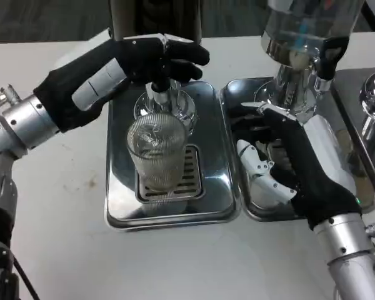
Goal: Grasp the cup under the faucet to collect the drink, then remove the cup.
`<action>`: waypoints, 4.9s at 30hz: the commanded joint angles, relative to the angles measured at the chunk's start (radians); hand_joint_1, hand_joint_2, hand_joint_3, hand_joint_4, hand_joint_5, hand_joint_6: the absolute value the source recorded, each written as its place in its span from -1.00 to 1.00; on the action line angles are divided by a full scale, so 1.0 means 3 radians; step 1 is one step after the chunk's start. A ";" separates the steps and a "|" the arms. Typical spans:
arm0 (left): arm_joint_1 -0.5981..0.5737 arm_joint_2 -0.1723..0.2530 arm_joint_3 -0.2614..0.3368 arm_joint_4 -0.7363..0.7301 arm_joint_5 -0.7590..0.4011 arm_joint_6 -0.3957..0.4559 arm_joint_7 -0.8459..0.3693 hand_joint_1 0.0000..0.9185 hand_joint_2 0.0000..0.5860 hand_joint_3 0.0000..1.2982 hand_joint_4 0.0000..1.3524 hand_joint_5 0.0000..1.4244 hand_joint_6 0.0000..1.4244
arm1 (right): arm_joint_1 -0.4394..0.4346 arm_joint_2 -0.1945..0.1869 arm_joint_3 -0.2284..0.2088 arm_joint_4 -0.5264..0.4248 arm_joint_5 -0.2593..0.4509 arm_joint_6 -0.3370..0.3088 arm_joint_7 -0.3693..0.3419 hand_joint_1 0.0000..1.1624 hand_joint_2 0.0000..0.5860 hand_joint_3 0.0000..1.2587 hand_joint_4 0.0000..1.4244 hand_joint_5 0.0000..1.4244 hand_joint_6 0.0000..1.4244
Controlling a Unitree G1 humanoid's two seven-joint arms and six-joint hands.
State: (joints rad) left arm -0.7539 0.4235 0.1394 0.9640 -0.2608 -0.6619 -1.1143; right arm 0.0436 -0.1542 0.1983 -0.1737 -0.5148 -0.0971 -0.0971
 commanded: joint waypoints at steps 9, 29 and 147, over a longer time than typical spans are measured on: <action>0.0174 0.0022 -0.0086 -0.0052 0.0089 -0.0407 0.0011 -1.00 -0.77 -0.51 -0.68 -0.64 -0.62 | -0.0018 -0.0023 -0.0041 -0.0028 0.0097 -0.0009 0.0046 -0.27 0.57 -0.36 -0.40 -0.38 -0.44; 0.0313 0.0118 -0.0316 -0.0115 0.0326 -0.1106 0.0393 -1.00 -0.76 -0.52 -0.69 -0.66 -0.65 | -0.0031 -0.0046 -0.0050 -0.0038 0.0152 0.0010 0.0118 -0.27 0.57 -0.40 -0.45 -0.42 -0.46; 0.1174 0.0486 0.0527 -0.0701 -0.0287 -0.0596 0.0918 -1.00 -0.77 -0.45 -0.59 -0.62 -0.57 | -0.0967 0.0040 0.0153 0.1221 0.0680 -0.0030 0.0764 -0.17 -0.14 -1.00 -1.00 -0.98 -0.87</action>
State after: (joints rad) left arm -0.4279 0.5644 0.2893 0.7634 -0.3469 -0.8502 -0.8560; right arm -0.2300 -0.1411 0.2415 0.1845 -0.3236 -0.0818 0.1261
